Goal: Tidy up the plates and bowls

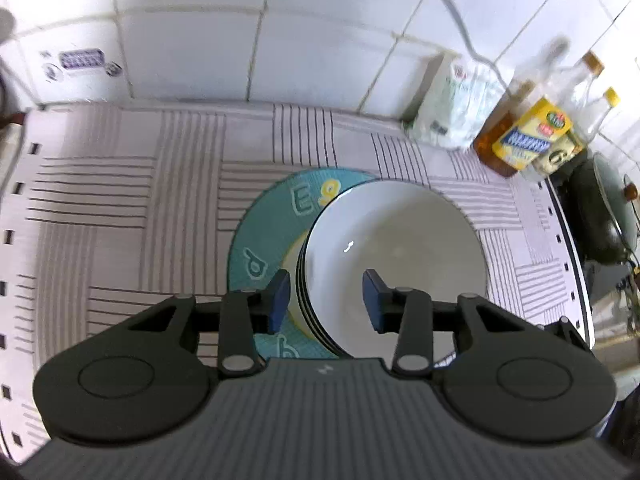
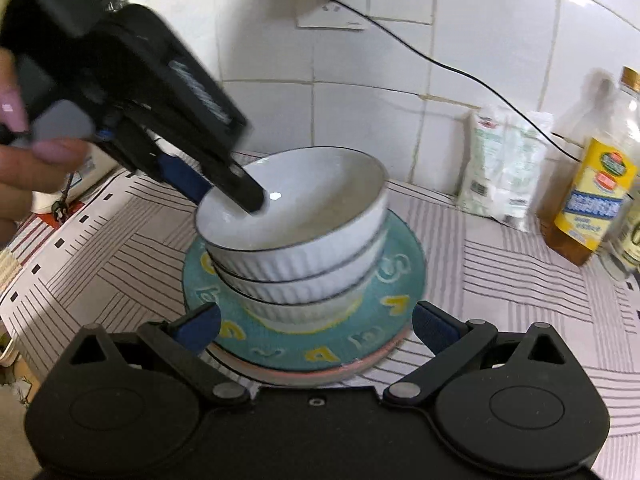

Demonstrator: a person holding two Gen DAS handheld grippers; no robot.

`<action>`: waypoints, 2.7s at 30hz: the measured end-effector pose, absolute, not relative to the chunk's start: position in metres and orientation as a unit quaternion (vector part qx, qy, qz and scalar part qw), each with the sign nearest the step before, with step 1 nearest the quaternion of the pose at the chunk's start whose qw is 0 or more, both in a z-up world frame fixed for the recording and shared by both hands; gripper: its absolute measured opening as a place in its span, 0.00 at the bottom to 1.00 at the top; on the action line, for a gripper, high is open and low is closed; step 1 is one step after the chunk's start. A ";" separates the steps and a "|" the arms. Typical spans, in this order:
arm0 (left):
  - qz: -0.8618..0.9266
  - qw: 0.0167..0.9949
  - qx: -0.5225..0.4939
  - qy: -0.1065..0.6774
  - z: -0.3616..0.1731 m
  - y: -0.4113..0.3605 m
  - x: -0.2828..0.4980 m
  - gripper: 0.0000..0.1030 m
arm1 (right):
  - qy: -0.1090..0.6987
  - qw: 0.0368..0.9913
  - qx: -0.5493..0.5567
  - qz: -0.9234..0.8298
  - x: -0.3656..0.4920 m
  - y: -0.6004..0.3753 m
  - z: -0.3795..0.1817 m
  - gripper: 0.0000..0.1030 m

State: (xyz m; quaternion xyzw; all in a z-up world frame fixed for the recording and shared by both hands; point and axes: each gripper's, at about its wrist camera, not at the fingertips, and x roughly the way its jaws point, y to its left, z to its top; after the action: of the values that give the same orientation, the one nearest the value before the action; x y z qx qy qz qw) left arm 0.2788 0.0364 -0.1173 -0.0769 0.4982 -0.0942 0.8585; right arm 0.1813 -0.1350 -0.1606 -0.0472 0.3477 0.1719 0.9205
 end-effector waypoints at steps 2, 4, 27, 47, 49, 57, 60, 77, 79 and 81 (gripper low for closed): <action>-0.081 0.865 -0.076 0.489 -0.105 0.034 0.269 0.42 | 0.366 0.912 -0.045 0.178 0.186 -0.147 -0.160 1.00; -0.074 0.868 -0.076 0.485 -0.093 0.032 0.261 0.45 | 0.380 0.908 -0.046 0.172 0.188 -0.159 -0.155 1.00; 0.006 0.913 -0.058 0.403 -0.006 0.013 0.135 0.64 | 0.410 0.906 0.005 0.100 0.149 -0.235 -0.066 1.00; 0.036 0.917 -0.031 0.397 -0.002 0.013 0.083 0.90 | 0.364 0.930 -0.025 0.045 0.060 -0.232 -0.016 1.00; 0.039 0.917 -0.029 0.396 -0.002 0.013 0.078 0.91 | 0.359 0.932 -0.033 0.041 0.054 -0.230 -0.014 1.00; 0.017 0.923 -0.027 0.383 0.006 0.006 0.050 0.92 | 0.344 0.937 -0.053 0.030 0.034 -0.223 -0.002 1.00; 0.013 0.926 -0.026 0.377 0.008 0.002 0.040 0.92 | 0.338 0.940 -0.049 0.023 0.027 -0.223 -0.001 1.00; 0.016 0.932 -0.002 0.362 -0.006 -0.021 0.021 0.92 | 0.341 0.939 -0.028 0.013 0.009 -0.222 -0.012 1.00; 0.017 0.930 0.001 0.367 -0.008 -0.021 0.022 0.93 | 0.339 0.941 -0.017 0.016 0.007 -0.226 -0.013 1.00; 0.015 0.926 0.005 0.376 -0.011 -0.021 0.023 0.94 | 0.338 0.941 -0.009 0.015 0.006 -0.229 -0.014 1.00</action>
State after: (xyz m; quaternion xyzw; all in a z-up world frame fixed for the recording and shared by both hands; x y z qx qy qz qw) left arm 0.0230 -0.0206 -0.0111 0.0048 0.3764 0.0152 0.9263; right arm 0.0061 -0.2291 -0.0145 -0.0089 0.3379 0.0148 0.9410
